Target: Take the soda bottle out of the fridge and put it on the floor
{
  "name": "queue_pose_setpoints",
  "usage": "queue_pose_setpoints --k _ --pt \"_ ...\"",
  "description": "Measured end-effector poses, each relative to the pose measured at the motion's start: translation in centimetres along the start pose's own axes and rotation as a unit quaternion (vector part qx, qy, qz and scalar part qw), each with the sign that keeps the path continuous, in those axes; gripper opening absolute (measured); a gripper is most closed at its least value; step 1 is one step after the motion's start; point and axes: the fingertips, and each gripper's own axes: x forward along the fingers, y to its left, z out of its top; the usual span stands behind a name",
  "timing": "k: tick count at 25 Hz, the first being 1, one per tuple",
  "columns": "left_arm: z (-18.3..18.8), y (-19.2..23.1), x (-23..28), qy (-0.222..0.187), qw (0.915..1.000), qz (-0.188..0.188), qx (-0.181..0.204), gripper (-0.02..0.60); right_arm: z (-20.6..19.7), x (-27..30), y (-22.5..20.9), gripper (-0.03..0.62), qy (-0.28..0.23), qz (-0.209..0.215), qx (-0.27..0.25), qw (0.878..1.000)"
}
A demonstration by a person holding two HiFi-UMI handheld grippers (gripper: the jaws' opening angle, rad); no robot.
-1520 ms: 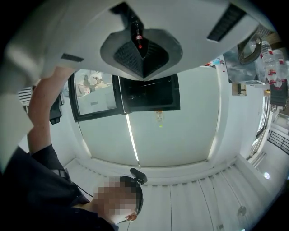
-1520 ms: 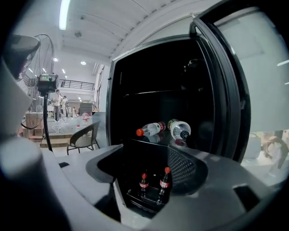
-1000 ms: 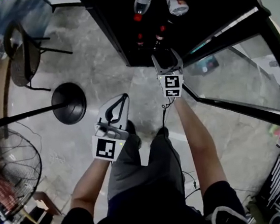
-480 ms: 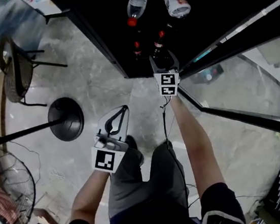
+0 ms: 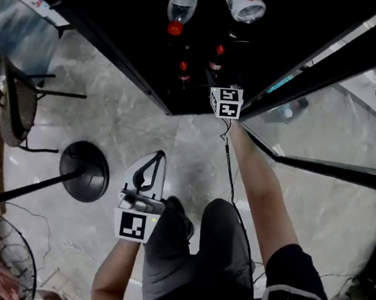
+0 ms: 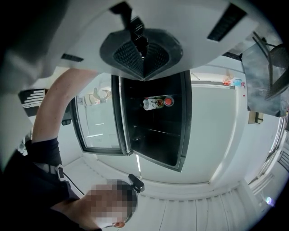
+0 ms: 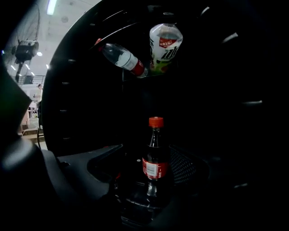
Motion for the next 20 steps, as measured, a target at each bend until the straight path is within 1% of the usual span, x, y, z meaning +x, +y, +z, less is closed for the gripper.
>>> queue_pose_setpoints --k 3,8,18,20 --pt "-1.1 0.3 0.2 0.001 1.0000 -0.001 0.008 0.023 -0.8 1.8 -1.0 0.327 0.005 -0.010 0.008 1.000" --pt "-2.6 0.7 0.5 0.001 0.9999 0.001 0.017 0.023 -2.4 4.3 -1.8 0.334 0.013 -0.010 0.011 1.000" --pt "-4.4 1.7 0.3 -0.004 0.9995 0.009 0.032 0.023 -4.6 7.3 -2.4 0.334 0.022 -0.003 -0.015 1.000" --pt "-4.8 1.9 0.2 -0.002 0.9993 0.012 0.035 0.023 -4.9 7.8 -2.4 0.334 0.028 -0.001 -0.027 0.999"
